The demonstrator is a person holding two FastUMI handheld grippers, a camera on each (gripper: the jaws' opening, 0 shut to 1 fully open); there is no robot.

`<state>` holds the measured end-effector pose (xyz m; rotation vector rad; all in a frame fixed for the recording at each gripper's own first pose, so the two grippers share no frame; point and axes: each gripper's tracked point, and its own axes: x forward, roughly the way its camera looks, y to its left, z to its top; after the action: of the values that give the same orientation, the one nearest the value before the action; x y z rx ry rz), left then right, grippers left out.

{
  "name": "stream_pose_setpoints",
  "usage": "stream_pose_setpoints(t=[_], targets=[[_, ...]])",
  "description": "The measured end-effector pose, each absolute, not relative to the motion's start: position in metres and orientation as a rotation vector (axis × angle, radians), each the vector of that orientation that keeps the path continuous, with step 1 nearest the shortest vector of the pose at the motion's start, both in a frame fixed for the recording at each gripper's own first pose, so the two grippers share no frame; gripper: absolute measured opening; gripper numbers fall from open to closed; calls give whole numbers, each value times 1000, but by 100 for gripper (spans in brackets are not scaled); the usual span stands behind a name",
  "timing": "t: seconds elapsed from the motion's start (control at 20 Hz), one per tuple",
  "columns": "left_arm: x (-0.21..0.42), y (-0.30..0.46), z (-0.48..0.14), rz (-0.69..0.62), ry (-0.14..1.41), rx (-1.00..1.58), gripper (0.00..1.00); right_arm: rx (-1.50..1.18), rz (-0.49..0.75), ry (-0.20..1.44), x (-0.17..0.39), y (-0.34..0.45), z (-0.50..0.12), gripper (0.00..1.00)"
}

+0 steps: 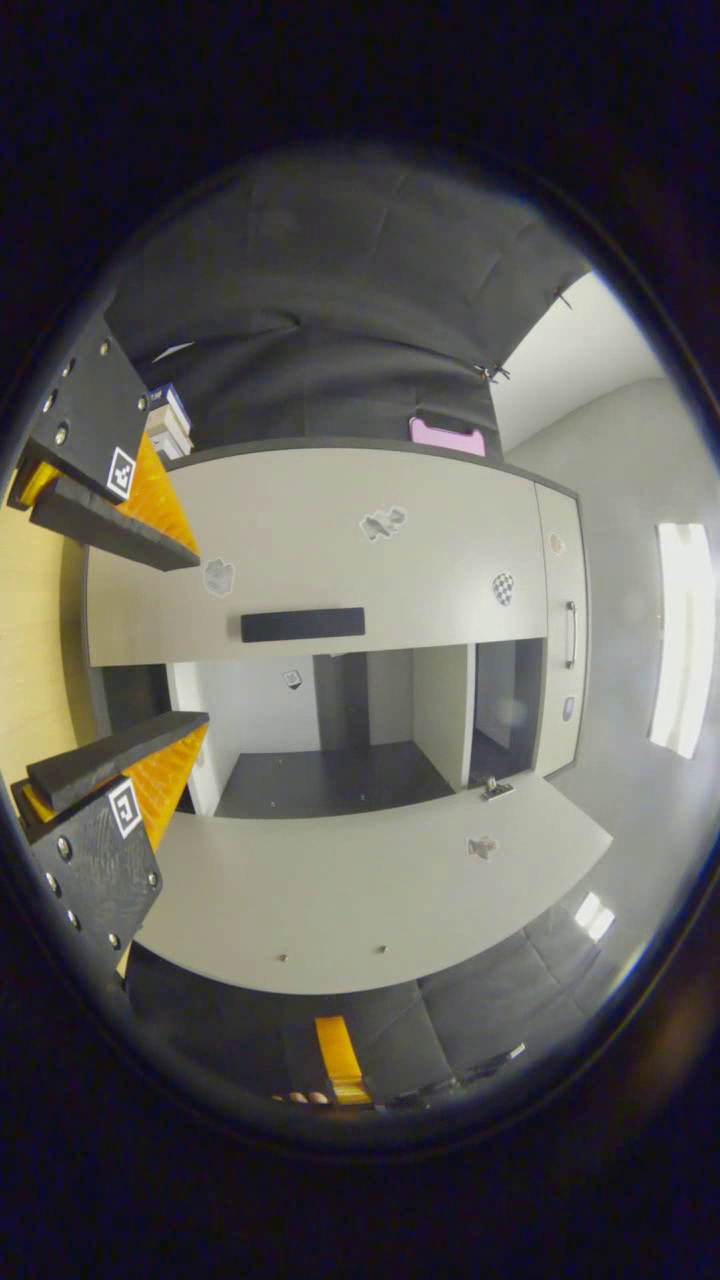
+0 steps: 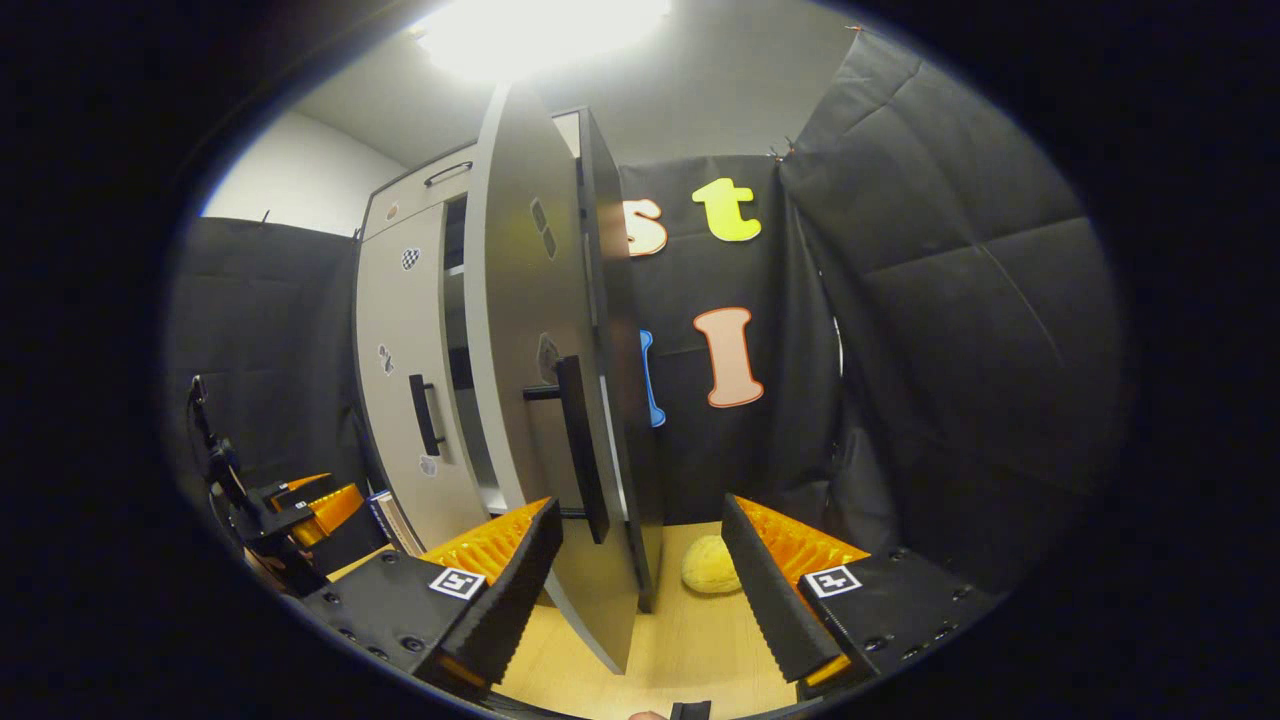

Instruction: Open the right door of the double-door shoe cabinet with the right hand, and open the left door with the left hand.

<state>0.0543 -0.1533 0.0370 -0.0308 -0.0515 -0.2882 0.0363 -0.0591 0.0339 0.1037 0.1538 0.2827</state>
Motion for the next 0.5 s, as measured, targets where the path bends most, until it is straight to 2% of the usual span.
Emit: stream_pose_setpoints(t=[0.1, 0.5], targets=[[76, -158, 48, -293, -71, -14, 85, 92, 235, 154, 29, -73, 31, 98], [158, -172, 90, -307, -120, -55, 85, 80, 114, 219, 19, -113, -4, 98]])
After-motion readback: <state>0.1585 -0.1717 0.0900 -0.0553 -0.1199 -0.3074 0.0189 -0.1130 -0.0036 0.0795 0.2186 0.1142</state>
